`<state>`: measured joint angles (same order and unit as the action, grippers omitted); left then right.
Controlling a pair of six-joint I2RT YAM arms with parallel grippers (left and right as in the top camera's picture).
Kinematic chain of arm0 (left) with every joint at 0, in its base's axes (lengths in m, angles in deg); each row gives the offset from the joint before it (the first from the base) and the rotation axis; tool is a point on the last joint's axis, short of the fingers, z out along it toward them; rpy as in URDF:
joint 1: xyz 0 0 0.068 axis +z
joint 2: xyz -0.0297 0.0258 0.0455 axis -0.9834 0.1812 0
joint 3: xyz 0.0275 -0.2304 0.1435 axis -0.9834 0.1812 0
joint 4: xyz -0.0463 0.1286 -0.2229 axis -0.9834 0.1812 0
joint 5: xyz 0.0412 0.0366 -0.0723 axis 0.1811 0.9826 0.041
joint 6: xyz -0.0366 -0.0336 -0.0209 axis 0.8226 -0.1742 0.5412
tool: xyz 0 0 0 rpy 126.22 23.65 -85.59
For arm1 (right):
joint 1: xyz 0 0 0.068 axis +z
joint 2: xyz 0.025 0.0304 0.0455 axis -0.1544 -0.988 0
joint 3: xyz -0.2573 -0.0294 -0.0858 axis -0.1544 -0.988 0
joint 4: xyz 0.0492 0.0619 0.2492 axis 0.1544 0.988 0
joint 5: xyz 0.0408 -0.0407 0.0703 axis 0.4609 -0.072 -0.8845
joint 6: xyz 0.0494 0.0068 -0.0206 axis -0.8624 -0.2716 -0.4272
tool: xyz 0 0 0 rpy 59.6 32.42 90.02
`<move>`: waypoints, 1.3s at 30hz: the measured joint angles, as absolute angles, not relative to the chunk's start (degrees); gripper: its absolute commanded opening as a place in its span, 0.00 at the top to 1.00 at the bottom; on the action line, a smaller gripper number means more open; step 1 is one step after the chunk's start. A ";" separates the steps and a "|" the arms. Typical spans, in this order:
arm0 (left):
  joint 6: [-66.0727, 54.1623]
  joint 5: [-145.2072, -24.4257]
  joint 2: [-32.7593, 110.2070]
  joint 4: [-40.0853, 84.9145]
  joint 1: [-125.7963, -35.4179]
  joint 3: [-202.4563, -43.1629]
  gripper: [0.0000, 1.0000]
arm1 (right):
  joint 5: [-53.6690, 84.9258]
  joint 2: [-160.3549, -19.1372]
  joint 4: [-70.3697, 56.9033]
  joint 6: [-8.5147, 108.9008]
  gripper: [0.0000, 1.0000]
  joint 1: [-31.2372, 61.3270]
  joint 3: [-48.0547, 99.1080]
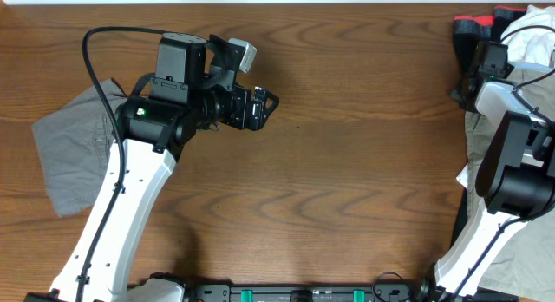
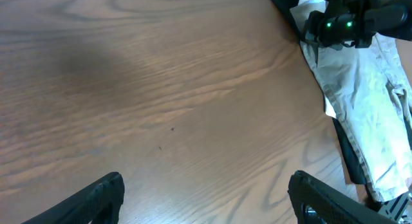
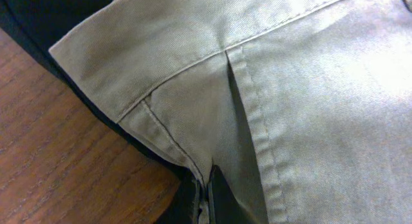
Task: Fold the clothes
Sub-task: 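Reach the right gripper to the khaki shorts on the right pile, then drag the khaki shorts left with the right gripper toward the left gripper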
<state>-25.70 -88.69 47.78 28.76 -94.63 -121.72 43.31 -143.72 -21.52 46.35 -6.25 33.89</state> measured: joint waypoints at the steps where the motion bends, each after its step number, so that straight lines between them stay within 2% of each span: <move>1: -25.72 -88.69 47.78 28.79 -94.63 -121.72 0.20 | 43.22 -143.57 -21.08 46.35 0.99 -6.23 34.00; 6: -25.62 -88.64 47.78 28.76 -94.63 -121.72 0.32 | 40.32 -140.18 -18.96 47.81 0.99 -6.25 33.78; 8: -25.70 -88.31 47.81 28.81 -94.63 -121.72 0.33 | 38.26 -137.08 -18.59 49.21 0.99 -6.23 33.49; 14: -25.75 -84.51 47.89 30.14 -94.67 -121.72 0.31 | 28.38 -120.49 -18.55 54.15 0.99 -4.51 33.23; 15: -25.75 -83.83 47.91 30.29 -94.67 -121.72 0.27 | 27.20 -118.35 -18.72 54.37 0.99 -3.72 33.23; 21: -25.72 -80.53 47.94 31.04 -94.67 -121.72 0.24 | 20.43 -107.66 -18.83 55.68 0.99 5.90 33.30; 30: -25.72 -70.65 47.11 33.29 -94.67 -121.72 0.24 | 17.26 -113.25 -21.15 55.88 0.99 24.00 33.27; 36: -25.77 -63.42 42.36 33.42 -94.67 -121.72 0.16 | 12.84 -122.83 -25.52 57.43 0.98 35.25 33.27; 39: -25.75 -61.91 40.92 33.97 -94.67 -121.72 0.13 | 11.20 -126.17 -25.65 58.83 0.66 39.64 33.25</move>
